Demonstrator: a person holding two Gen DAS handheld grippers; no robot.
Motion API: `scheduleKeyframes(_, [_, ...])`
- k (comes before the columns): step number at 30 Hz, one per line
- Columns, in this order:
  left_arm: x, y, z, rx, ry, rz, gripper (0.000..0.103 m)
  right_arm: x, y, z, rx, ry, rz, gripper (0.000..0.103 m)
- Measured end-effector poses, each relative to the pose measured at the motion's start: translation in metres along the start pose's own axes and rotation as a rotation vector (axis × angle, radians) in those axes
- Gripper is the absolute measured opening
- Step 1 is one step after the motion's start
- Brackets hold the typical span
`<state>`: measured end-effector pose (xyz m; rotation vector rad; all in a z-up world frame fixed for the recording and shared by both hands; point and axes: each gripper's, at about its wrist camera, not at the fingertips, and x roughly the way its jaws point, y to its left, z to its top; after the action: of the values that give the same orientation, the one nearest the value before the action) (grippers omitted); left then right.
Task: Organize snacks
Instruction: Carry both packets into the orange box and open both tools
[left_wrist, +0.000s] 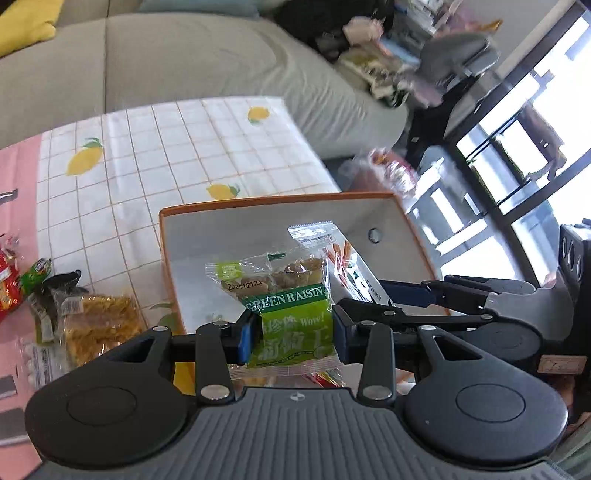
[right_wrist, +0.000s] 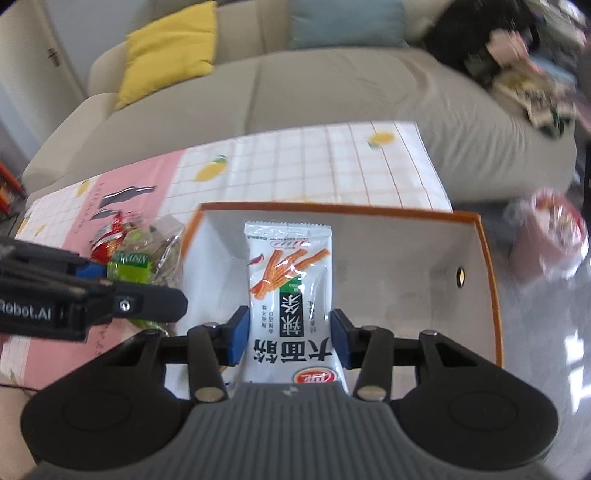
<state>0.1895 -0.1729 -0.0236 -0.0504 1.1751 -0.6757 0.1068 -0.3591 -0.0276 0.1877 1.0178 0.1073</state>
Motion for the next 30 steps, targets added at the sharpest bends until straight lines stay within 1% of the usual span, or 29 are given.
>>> scheduleKeyframes(2, [0.015, 0.003, 0.007, 0.012, 0.034, 0.035, 0.046, 0.016, -0.011, 0.005, 0.05, 0.032, 0.029, 0.045])
scheduleKeyframes(5, [0.035, 0.007, 0.014, 0.018, 0.09, 0.068, 0.046, 0.039, -0.02, 0.011, 0.078, 0.07, 0.048, 0.045])
scheduleKeyframes(7, [0.045, 0.007, 0.017, 0.041, 0.116, 0.109, 0.046, 0.054, -0.022, 0.014, 0.077, 0.094, 0.046, 0.045])
scheduleKeyframes(12, [0.065, -0.002, 0.018, 0.147, 0.155, 0.223, 0.046, 0.081, -0.025, 0.017, 0.056, 0.152, 0.038, 0.046])
scheduleKeyframes(19, [0.081, -0.014, 0.02, 0.248, 0.217, 0.292, 0.047, 0.103, -0.035, 0.015, 0.031, 0.209, 0.051, 0.046])
scheduleKeyframes(22, [0.087, -0.018, 0.018, 0.289, 0.227, 0.316, 0.048, 0.109, -0.038, 0.011, 0.025, 0.23, 0.045, 0.046])
scheduleKeyframes(24, [0.089, -0.02, 0.017, 0.314, 0.222, 0.337, 0.05, 0.111, -0.04, 0.009, 0.026, 0.236, 0.043, 0.046])
scheduleKeyframes(26, [0.088, -0.021, 0.016, 0.341, 0.211, 0.355, 0.05, 0.111, -0.042, 0.008, 0.032, 0.239, 0.047, 0.046])
scheduleKeyframes(28, [0.085, -0.02, 0.016, 0.344, 0.201, 0.349, 0.054, 0.111, -0.043, 0.008, 0.034, 0.242, 0.048, 0.046])
scheduleKeyframes(30, [0.079, -0.019, 0.017, 0.326, 0.185, 0.329, 0.06, 0.112, -0.043, 0.007, 0.029, 0.245, 0.045, 0.046])
